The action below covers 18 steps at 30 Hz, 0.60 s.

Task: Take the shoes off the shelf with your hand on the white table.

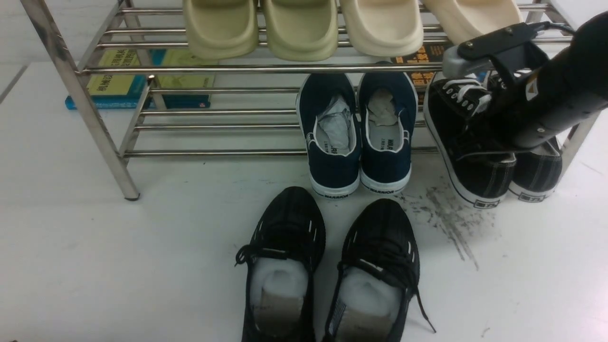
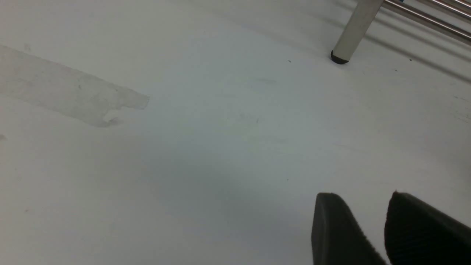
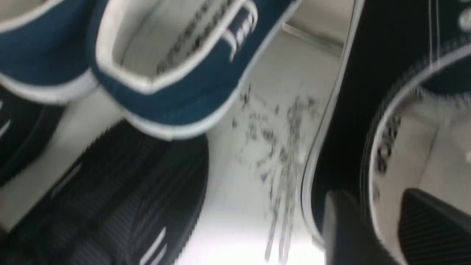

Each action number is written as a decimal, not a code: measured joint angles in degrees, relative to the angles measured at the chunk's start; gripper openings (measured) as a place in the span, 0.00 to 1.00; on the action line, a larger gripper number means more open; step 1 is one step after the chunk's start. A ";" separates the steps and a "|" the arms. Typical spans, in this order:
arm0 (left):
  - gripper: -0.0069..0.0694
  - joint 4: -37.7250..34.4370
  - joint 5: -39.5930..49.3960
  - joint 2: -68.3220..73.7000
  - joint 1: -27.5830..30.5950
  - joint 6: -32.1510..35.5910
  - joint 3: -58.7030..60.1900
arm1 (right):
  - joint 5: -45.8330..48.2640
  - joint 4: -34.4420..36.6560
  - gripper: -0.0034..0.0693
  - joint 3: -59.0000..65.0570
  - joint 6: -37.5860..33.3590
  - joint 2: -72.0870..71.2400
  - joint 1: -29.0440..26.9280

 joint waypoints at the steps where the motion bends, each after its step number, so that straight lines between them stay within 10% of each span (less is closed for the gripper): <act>1: 0.40 0.00 0.00 0.00 0.00 0.00 0.00 | -1.34 -0.10 0.45 0.00 0.05 0.38 0.00; 18: 0.40 0.00 0.00 0.00 0.00 0.00 0.00 | -5.66 -10.42 0.51 -0.05 11.19 5.78 0.00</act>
